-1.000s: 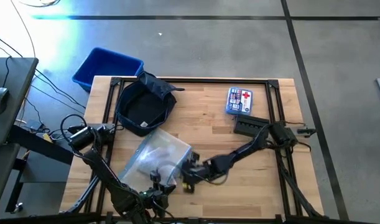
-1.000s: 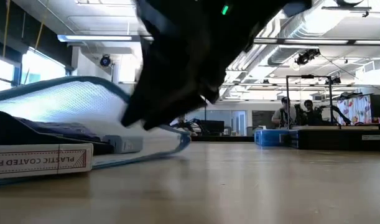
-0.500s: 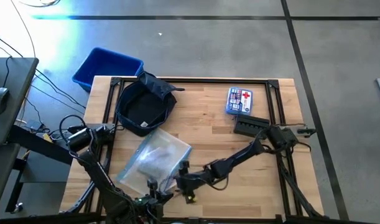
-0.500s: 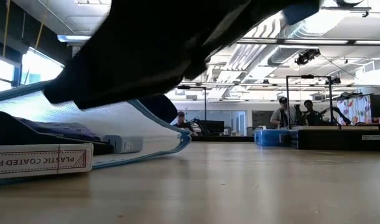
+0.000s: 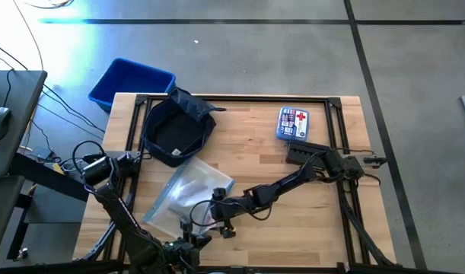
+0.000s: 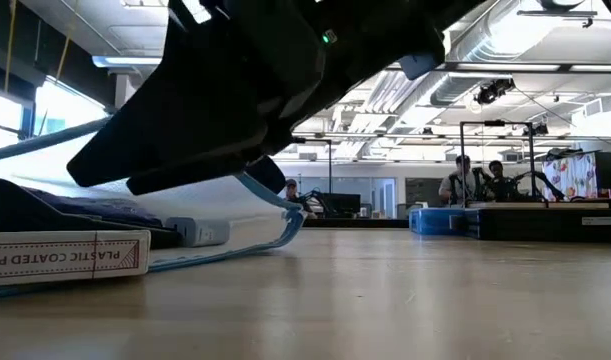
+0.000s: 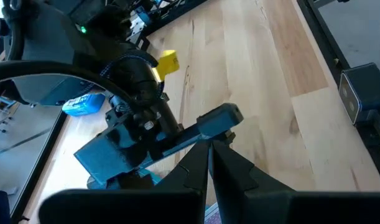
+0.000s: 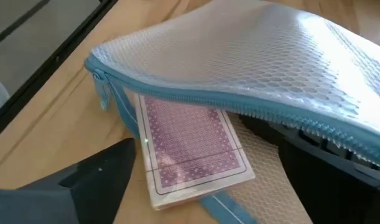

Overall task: Unpack backpack
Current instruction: Put the red game card into the transparent zip bag

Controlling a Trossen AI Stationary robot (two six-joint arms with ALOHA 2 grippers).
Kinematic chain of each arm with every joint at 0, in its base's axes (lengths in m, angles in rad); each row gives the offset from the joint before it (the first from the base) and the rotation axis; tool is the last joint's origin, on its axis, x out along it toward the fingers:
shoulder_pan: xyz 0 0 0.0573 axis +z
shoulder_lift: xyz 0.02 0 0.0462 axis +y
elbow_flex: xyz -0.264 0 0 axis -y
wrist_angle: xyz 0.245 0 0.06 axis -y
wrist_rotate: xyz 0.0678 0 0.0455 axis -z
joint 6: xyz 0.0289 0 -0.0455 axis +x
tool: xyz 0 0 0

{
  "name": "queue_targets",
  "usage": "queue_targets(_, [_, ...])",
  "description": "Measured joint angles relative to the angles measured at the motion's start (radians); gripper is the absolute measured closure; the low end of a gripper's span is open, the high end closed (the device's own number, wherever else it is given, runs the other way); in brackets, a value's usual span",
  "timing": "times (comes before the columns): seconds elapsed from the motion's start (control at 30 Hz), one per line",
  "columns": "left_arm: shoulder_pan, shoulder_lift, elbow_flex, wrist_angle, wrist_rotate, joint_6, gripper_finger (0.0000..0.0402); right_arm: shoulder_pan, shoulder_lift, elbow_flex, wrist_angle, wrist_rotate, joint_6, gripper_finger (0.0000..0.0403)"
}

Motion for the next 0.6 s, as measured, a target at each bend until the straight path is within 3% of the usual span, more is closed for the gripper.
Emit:
queue_targets(0.47, [0.009, 0.000, 0.000, -0.003, 0.013, 0.008, 0.0402, -0.028, 0.084, 0.000, 0.082, -0.132, -0.009, 0.0006])
queue_targets(0.6, [0.019, 0.000, 0.000, -0.003, 0.035, 0.007, 0.0402, -0.027, 0.095, 0.000, 0.082, -0.111, -0.020, 0.0007])
